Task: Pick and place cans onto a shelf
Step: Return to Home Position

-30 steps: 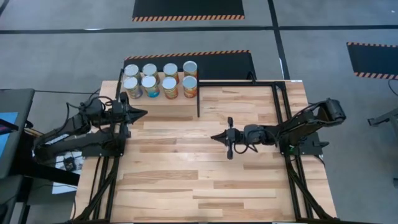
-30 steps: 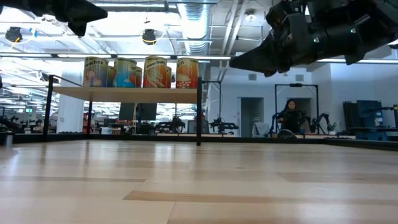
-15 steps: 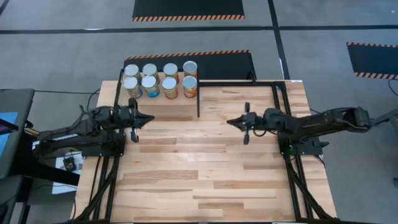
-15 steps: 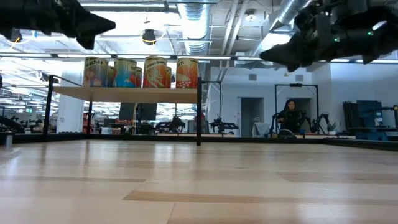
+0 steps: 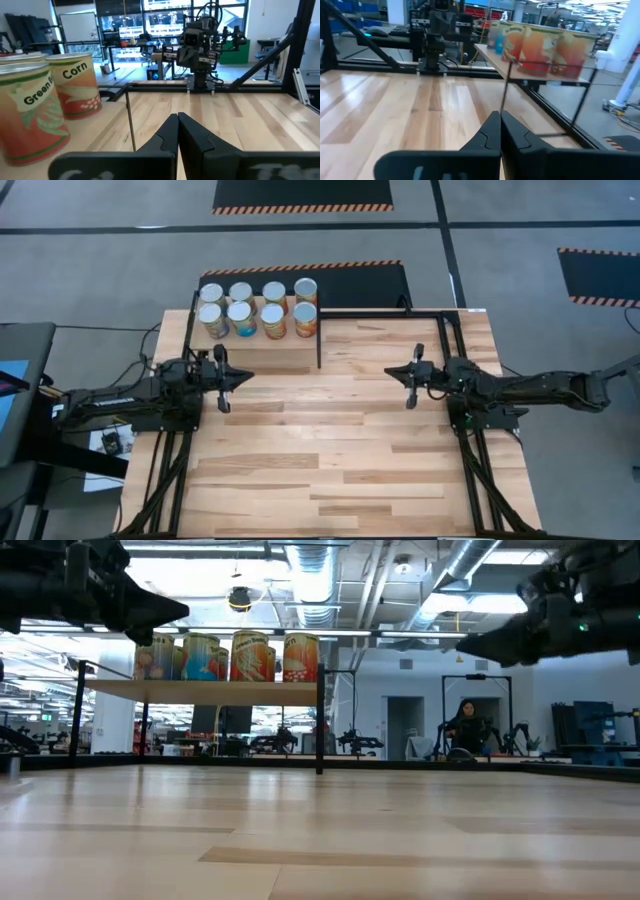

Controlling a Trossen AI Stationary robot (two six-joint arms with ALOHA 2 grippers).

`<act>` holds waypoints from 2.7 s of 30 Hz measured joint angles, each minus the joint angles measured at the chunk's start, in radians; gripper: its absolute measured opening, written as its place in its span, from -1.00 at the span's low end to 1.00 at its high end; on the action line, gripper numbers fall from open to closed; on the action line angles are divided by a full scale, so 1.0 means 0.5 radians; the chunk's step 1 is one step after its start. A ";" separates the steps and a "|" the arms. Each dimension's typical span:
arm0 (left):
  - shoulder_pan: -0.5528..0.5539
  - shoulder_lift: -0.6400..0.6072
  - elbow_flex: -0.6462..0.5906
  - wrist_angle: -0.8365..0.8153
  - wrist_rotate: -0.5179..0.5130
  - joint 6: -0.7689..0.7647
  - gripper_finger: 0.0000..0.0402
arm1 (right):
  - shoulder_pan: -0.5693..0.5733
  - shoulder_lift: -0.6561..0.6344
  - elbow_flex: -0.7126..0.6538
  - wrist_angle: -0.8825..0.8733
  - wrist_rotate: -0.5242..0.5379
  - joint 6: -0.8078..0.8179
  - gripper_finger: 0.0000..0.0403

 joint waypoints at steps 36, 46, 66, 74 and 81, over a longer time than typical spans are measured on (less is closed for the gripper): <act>-0.078 -0.547 -0.237 -0.289 -0.135 -0.099 -1.00 | -0.026 -1.293 -0.116 -1.065 0.344 0.061 -0.98; -0.077 -0.546 -0.239 -0.290 -0.134 -0.044 -1.00 | 0.031 -1.202 -0.117 -1.069 0.457 0.213 -0.74; -0.077 -0.543 -0.240 -0.289 -0.134 0.006 -1.00 | 0.030 -1.202 -0.118 -1.084 0.459 0.212 -0.73; -0.077 -0.441 -0.235 -0.312 -0.133 0.002 -1.00 | 0.030 -1.202 -0.118 -1.084 0.459 0.213 -0.72; -0.077 -0.443 -0.234 -0.312 -0.133 0.014 -1.00 | 0.030 -1.202 -0.119 -1.084 0.459 0.213 -0.72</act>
